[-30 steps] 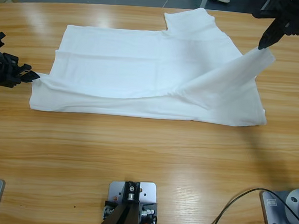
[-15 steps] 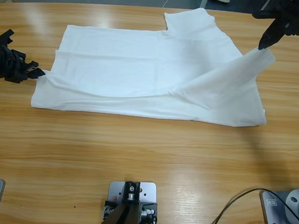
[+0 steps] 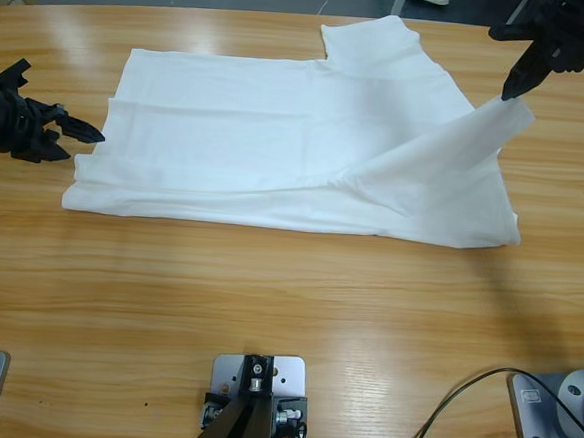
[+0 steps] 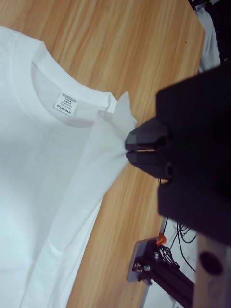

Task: Fold clothes

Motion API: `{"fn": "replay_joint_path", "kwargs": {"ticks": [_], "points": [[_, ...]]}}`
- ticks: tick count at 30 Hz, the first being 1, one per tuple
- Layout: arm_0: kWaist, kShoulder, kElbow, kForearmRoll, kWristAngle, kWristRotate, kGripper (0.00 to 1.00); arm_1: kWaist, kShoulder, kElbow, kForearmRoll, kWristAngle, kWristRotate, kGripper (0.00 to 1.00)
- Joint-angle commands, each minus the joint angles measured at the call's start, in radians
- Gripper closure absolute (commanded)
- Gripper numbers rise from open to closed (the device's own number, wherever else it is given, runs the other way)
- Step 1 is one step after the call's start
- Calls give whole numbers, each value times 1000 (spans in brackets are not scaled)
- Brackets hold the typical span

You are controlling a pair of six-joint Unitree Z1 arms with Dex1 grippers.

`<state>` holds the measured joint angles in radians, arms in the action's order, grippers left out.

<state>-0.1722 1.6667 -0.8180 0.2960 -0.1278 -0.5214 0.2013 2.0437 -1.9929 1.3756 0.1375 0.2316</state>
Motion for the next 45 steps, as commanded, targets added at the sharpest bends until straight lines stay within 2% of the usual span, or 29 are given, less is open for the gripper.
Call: {"fn": "replay_joint_path", "kwargs": {"ticks": [1, 2, 4, 5, 6, 13, 18, 20, 23, 29, 32, 34, 37, 40, 45], "points": [[2, 7, 13, -12, 14, 21, 164, 12, 70, -10, 29, -32, -14, 1000], [2, 5, 13, -12, 14, 22, 165, 12, 75, -16, 34, -34, -14, 981], [2, 3, 15, -12, 14, 23, 165, 12, 76, -17, 36, -52, -14, 260], [2, 1, 16, -12, 14, 23, 165, 12, 75, -21, 37, -61, -14, 60], [2, 0, 18, -12, 14, 23, 165, 12, 74, -32, 42, -71, -12, 5], [-4, -26, 30, -12, 14, 25, 165, 43, 13, -93, 55, -113, -4, 0], [-69, -104, 54, -12, 13, 39, 165, 203, -1, -59, 59, -112, -5, 0], [-113, -136, 70, -12, 13, 47, 165, 283, 21, -60, 57, -106, 3, 0], [-128, -150, 107, -12, 14, 46, 170, 386, 69, -71, 56, -94, 30, 0], [-128, -157, 150, -31, 14, 47, 170, 504, 172, -95, 43, 9, 49, 18], [-128, -149, 149, -38, 14, 47, 170, 536, 224, -130, 42, 86, 36, 70], [-128, -136, 149, -43, 14, 48, 170, 552, 246, -148, 42, 101, 32, 101], [-128, -123, 148, -46, 14, 49, 170, 568, 265, -185, 46, 99, 9, 96], [-128, -111, 146, -53, 15, 51, 170, 572, 279, -250, 57, 103, -25, 96], [-128, -85, 143, -64, 16, 53, 170, 595, 357, -463, 129, 202, -132, 96]]}}
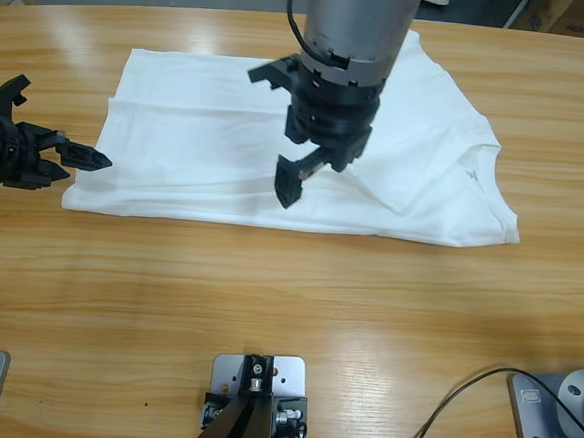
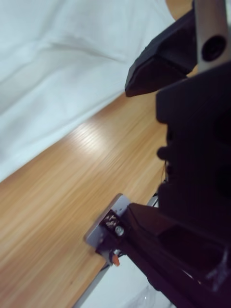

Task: Fold clothes

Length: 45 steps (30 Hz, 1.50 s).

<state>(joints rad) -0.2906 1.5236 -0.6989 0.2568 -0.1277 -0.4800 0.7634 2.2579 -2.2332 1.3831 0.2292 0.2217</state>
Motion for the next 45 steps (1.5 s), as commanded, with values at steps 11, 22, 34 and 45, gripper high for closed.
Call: {"fn": "replay_joint_path", "kwargs": {"ticks": [11, 22, 34, 45], "points": [[-10, 82, 21, -33, 20, 14, 170, 82, 295, -375, 219, 190, -153, 101], [-10, 88, 21, -36, 20, 18, 170, 82, 336, -366, 229, 271, -140, 100], [1, 103, 14, -31, 25, 3, 170, 82, 318, -352, 229, 260, -139, 101], [1, 7, 26, 35, 27, -48, 174, 82, 311, -330, 229, 259, -140, 101]]}}
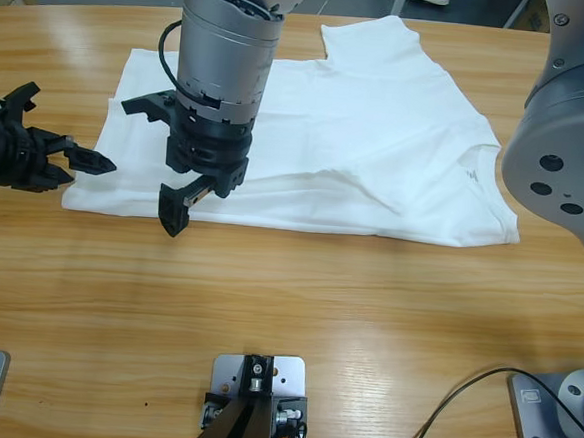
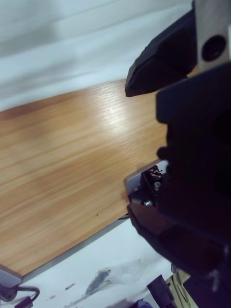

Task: Fold clothes

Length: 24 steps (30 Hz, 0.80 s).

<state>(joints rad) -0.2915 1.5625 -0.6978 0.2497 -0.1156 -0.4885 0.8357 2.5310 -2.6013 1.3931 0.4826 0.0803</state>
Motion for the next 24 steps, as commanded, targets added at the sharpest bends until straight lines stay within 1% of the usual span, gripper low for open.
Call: {"fn": "replay_joint_path", "kwargs": {"ticks": [1, 10, 17, 24], "points": [[2, -21, 22, 42, 18, -43, 174, 10, 34, 44, 219, 5, 1, 101], [2, 103, -15, 39, 40, -42, 174, 10, 12, 73, 219, 0, -7, 101], [2, 140, -38, 34, 42, -42, 174, 10, 14, 73, 219, -1, -8, 101], [10, 183, -89, 33, 54, -38, 174, 10, -4, 84, 219, -1, -8, 101]]}}
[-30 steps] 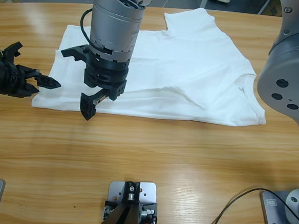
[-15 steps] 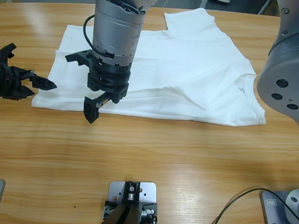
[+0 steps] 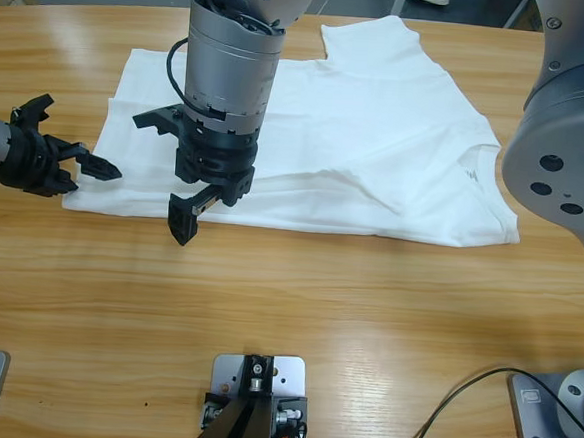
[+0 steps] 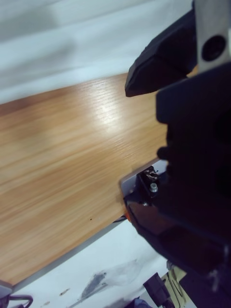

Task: Fold clothes

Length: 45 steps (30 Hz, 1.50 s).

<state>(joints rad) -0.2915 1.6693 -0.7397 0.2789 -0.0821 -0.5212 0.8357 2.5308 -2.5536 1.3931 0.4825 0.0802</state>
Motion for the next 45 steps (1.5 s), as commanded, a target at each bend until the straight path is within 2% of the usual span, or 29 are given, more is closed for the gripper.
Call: {"fn": "replay_joint_path", "kwargs": {"ticks": [1, 13, 20, 24, 30, 35, 39, 42, 45], "points": [[14, 78, -58, 3, 21, -4, 174, 9, -6, 41, 219, -1, -8, 101], [101, 136, -159, 5, 12, 33, 172, 9, -44, 84, 219, -20, -16, 101], [112, 91, -176, 10, -29, 73, 174, 3, -104, 96, 218, -117, -8, 88], [113, -21, -105, 12, -43, 63, 174, -7, -166, 97, 214, -148, 10, 0], [112, -159, 92, 1, -70, 31, 174, -59, -230, 99, 207, -130, 96, 0], [112, -245, 116, 2, -73, -62, 174, -69, -278, 152, 171, -106, 141, 0], [112, -256, 148, 1, -82, -116, 174, -127, -409, 401, 49, -80, 181, 0], [112, -258, 170, -14, -103, -132, 174, -240, -602, 758, -193, 19, 233, 0], [112, -249, 178, -28, -113, -134, 174, -313, -730, 1009, -386, 85, 276, 0]]}}
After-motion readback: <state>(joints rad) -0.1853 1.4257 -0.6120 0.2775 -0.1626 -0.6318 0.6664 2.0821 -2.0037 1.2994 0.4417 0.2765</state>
